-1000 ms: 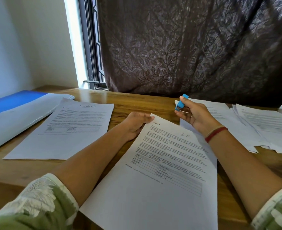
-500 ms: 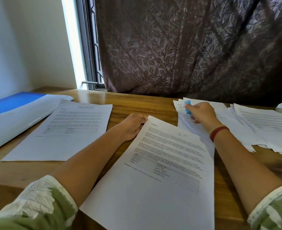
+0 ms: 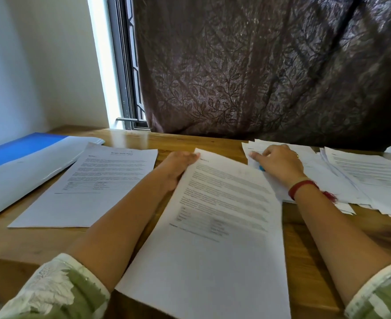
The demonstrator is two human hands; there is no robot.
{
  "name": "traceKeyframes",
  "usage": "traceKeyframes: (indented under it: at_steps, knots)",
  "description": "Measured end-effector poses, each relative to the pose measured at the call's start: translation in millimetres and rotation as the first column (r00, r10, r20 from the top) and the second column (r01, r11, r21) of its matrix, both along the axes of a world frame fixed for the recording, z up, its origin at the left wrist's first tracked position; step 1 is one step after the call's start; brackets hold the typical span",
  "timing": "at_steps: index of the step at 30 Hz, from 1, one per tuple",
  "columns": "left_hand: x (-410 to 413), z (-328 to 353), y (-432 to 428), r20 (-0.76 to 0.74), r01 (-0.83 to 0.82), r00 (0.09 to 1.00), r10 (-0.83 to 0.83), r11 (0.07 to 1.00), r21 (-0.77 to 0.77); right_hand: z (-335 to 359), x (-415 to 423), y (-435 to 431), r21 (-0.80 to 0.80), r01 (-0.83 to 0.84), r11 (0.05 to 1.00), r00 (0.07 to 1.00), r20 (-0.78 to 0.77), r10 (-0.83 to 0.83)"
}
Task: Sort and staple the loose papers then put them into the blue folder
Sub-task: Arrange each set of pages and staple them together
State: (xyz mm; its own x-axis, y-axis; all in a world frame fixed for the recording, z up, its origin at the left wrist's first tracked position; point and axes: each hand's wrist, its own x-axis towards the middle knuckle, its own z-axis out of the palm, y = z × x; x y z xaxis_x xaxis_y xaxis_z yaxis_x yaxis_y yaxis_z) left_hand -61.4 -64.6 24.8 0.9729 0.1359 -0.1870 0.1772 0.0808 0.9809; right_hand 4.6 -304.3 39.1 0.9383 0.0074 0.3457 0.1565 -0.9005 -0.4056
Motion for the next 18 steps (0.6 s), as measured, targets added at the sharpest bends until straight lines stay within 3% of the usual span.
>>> traceKeyframes:
  at_steps: [2,5,7,10,13,15,18]
  knots:
    - [2.5,5.4,16.9,0.031,-0.114,0.993,0.117,0.991,-0.076,11.2,-4.2,3.5,0.240,-0.065,0.969,0.997,-0.029,0.074]
    - [0.3,7.3,32.7,0.063,-0.268,0.960,0.272,0.961,-0.070,18.1,-5.5,5.6,0.280,-0.026,0.960,0.994,-0.099,0.055]
    - [-1.6,5.2,35.3,0.049,-0.312,0.947,0.317,0.946,-0.086,15.6,-8.1,8.5,0.366,-0.025,0.930,0.964,-0.237,0.119]
    - [-0.4,2.1,40.0,0.081,-0.329,0.936,0.343,0.932,-0.149,8.3,-19.8,12.7,0.676,-0.123,0.727,0.832,-0.329,0.447]
    - [-1.7,1.7,46.9,0.087,-0.365,0.917,0.389,0.907,-0.211,1.3,-24.1,10.6,0.760,-0.298,0.577,0.635,-0.294,0.715]
    - [-1.2,1.2,51.3,0.083,-0.407,0.898,0.432,0.888,-0.215,-3.8,-20.4,8.9,0.791,-0.309,0.529,0.526,-0.321,0.788]
    - [-0.5,2.4,53.0,0.084,-0.470,0.866,0.494,0.859,-0.204,-8.9,-13.9,8.8,0.817,-0.251,0.518,0.449,-0.376,0.811]
